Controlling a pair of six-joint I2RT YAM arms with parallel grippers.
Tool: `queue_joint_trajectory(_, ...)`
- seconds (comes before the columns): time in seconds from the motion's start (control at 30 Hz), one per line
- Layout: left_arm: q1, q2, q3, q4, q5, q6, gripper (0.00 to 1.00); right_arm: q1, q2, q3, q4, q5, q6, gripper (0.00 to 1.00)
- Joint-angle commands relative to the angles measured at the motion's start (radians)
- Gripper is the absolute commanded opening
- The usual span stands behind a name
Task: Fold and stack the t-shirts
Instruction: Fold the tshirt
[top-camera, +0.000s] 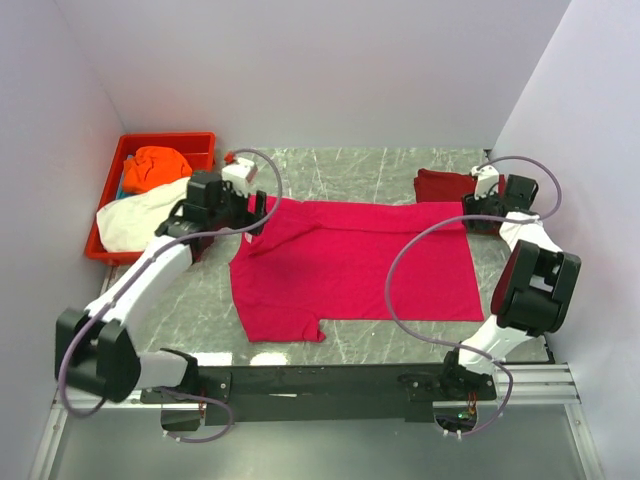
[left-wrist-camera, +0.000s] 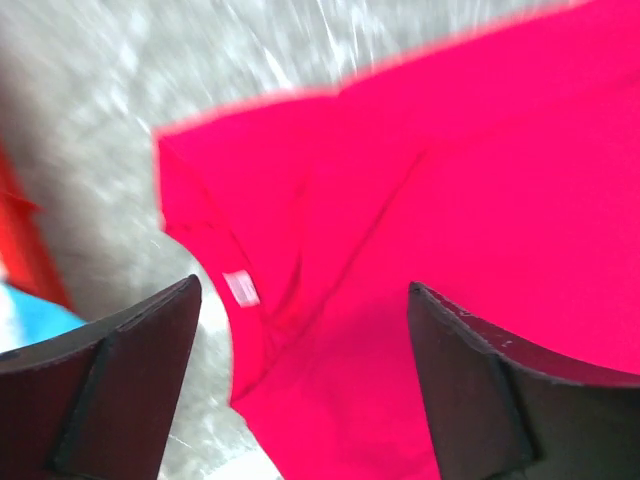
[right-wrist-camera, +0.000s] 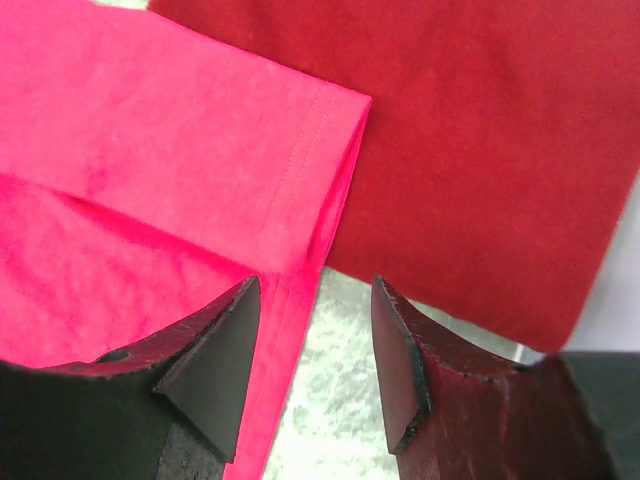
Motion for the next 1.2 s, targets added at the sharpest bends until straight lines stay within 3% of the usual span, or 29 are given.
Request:
queue_joint_trajectory(0.0, 0.002, -0.061, 0.067, 0.024, -0.060, -0.025, 0.89, -0.005, -0.098, -0.001, 0.002, -0.023, -0.015, 0.55)
queue_joint_trajectory(0.17, 0.016, 0.051, 0.181, -0.048, -0.051, -0.009, 0.87, -0.007, -0.134, 0.028, -0.127, -0.134, -0.033, 0.56)
queue_joint_trajectory(0.37, 0.018, 0.245, 0.301, -0.203, -0.040, -0.074, 0.74, 0.024, -0.149, 0.044, -0.313, -0.290, -0.110, 0.56)
queue_joint_trajectory(0.57, 0.018, 0.370, 0.345, -0.225, 0.079, -0.051, 0.77, 0.099, -0.180, 0.004, -0.308, -0.283, -0.081, 0.56)
queue_joint_trajectory(0.83, 0.015, 0.690, 0.586, -0.332, 0.158, -0.017, 0.75, 0.131, -0.201, -0.007, -0.319, -0.315, -0.046, 0.56)
queue_joint_trajectory(1.17, 0.005, 0.803, 0.654, -0.360, 0.216, -0.009, 0.56, 0.133, -0.218, -0.030, -0.310, -0.324, -0.043, 0.56)
